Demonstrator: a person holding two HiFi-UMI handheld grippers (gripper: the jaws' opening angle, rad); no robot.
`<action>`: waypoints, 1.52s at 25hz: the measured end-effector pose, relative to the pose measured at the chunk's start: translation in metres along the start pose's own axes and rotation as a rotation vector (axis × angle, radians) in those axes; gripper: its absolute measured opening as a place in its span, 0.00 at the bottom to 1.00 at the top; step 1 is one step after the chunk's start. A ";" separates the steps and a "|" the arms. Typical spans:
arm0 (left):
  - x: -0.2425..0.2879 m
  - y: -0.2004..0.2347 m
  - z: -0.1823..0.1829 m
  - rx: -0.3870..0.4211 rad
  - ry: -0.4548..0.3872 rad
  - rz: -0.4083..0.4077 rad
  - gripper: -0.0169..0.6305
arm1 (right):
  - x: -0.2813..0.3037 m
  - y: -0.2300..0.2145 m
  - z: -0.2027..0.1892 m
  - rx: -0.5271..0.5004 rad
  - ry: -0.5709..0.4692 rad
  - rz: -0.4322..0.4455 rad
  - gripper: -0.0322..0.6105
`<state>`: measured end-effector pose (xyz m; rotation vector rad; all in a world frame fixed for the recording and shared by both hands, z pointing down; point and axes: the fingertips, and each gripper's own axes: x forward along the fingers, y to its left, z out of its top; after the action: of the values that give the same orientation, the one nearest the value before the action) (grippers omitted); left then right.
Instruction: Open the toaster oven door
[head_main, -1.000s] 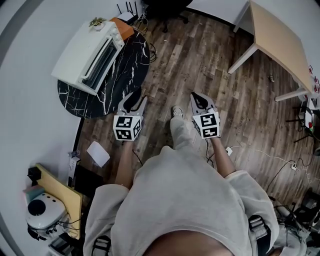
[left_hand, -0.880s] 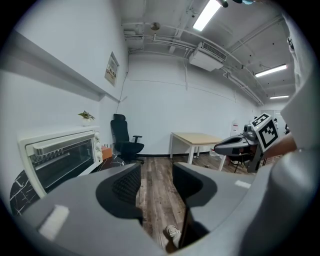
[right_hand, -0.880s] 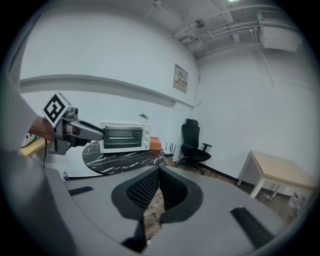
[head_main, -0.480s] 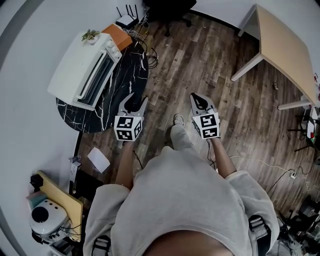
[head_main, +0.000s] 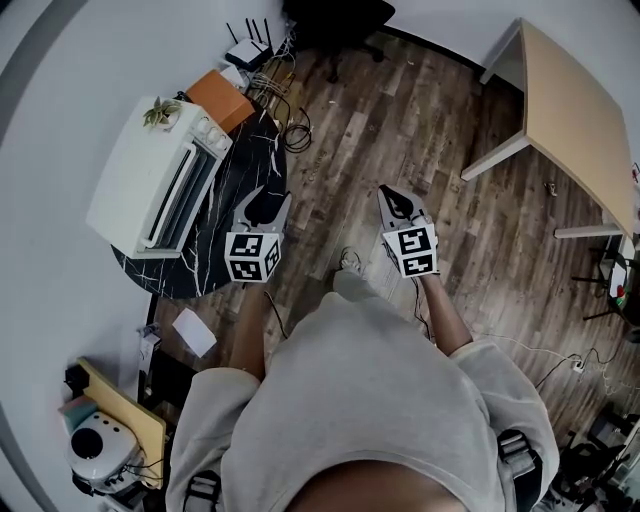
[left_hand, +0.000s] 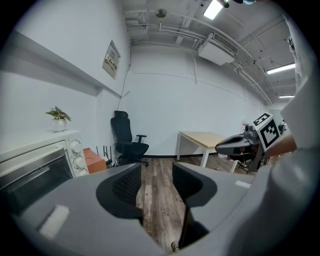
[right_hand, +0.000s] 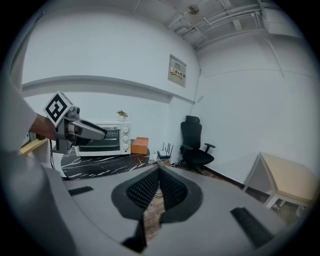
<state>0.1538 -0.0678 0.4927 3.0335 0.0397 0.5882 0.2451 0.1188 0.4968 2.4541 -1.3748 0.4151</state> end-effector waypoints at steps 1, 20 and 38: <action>0.009 0.002 0.004 0.000 0.002 0.001 0.33 | 0.006 -0.008 0.001 0.002 0.003 0.001 0.07; 0.106 0.060 0.038 -0.048 0.010 0.082 0.33 | 0.116 -0.080 0.033 -0.029 0.016 0.074 0.07; -0.043 0.150 -0.014 -0.169 -0.024 0.361 0.33 | 0.167 0.079 0.080 -0.149 -0.015 0.355 0.07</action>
<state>0.1113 -0.2183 0.4976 2.8949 -0.5389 0.5420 0.2691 -0.0815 0.4976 2.1015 -1.7845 0.3567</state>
